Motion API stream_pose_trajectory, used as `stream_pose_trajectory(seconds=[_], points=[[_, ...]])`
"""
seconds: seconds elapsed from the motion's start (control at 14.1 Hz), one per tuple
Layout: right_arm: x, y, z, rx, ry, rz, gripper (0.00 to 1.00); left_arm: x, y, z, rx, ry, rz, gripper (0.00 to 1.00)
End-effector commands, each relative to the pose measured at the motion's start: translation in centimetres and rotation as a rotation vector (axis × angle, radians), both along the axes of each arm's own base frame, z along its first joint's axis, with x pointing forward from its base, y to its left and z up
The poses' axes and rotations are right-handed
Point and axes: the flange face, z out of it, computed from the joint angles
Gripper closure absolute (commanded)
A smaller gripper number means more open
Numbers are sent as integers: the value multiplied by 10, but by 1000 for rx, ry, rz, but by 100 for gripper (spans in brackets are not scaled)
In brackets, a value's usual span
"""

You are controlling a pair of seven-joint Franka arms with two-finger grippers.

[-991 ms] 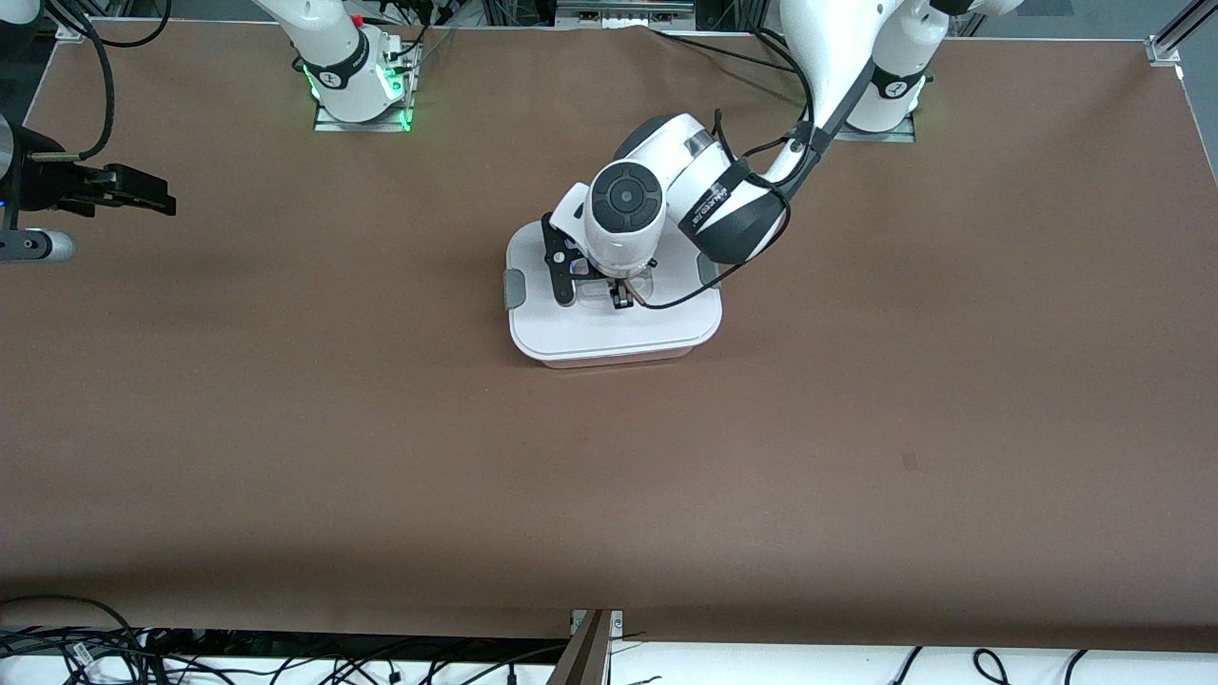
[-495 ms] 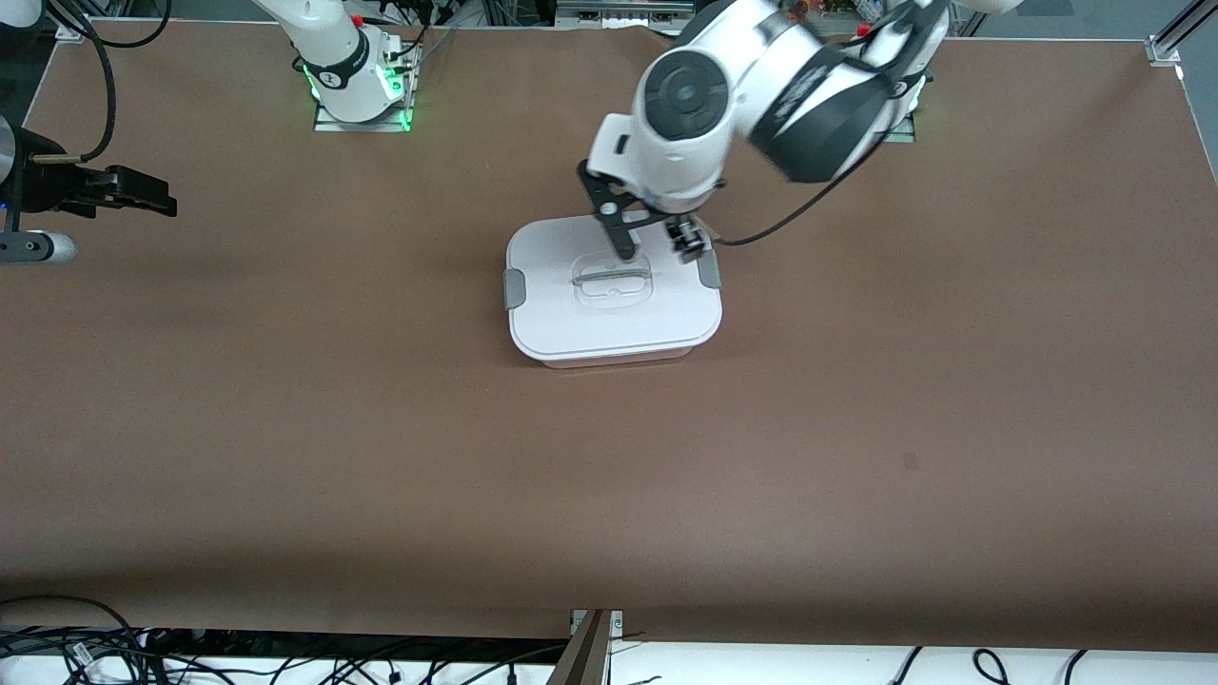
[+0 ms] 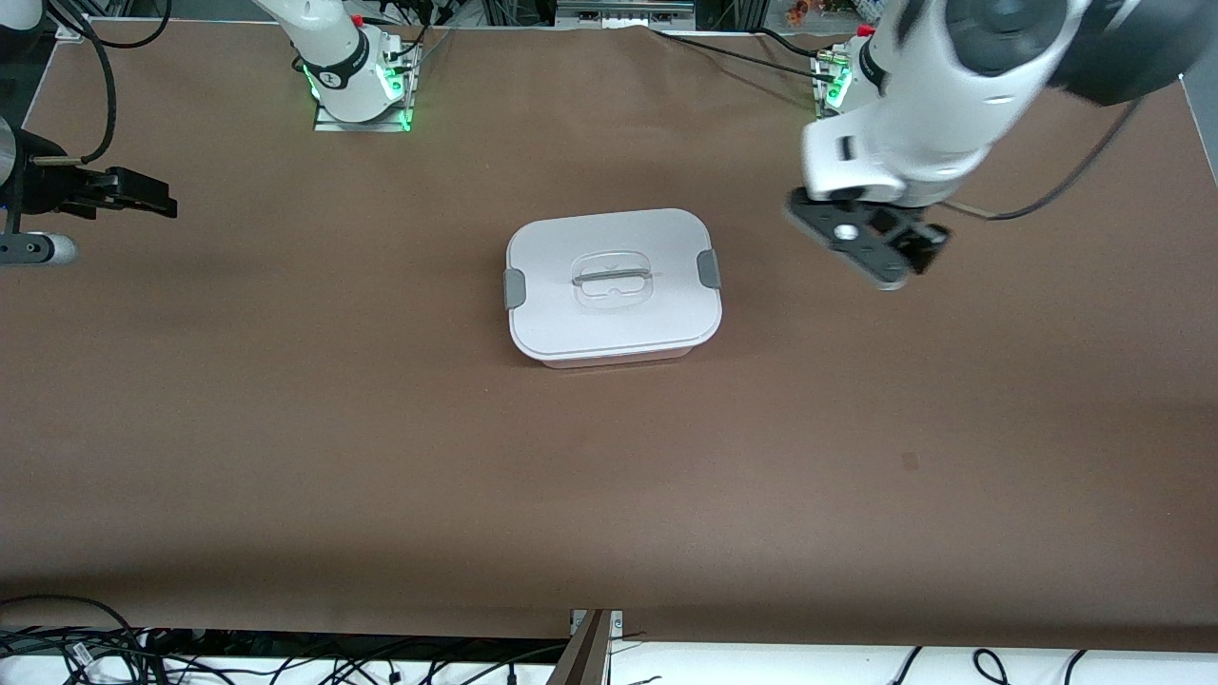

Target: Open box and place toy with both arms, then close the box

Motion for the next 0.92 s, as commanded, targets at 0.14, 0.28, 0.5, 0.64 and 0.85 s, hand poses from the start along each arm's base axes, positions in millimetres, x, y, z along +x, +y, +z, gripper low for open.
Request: stream_pose_trajectory(seconds=[0.14, 0.28, 0.5, 0.64, 0.85], points=[[2, -2, 3, -5, -7, 3, 0, 13, 127, 31, -111, -58, 300, 0], [2, -2, 3, -3, -7, 3, 0, -4, 164, 31, -179, -121, 373, 0], [2, -2, 3, -5, -7, 3, 0, -30, 213, 6, -154, -102, 456, 0], [2, -2, 3, -3, -7, 3, 0, -29, 211, 7, -41, -132, 413, 0], [2, -2, 3, -5, -7, 3, 0, -29, 201, 6, -33, -129, 442, 0]])
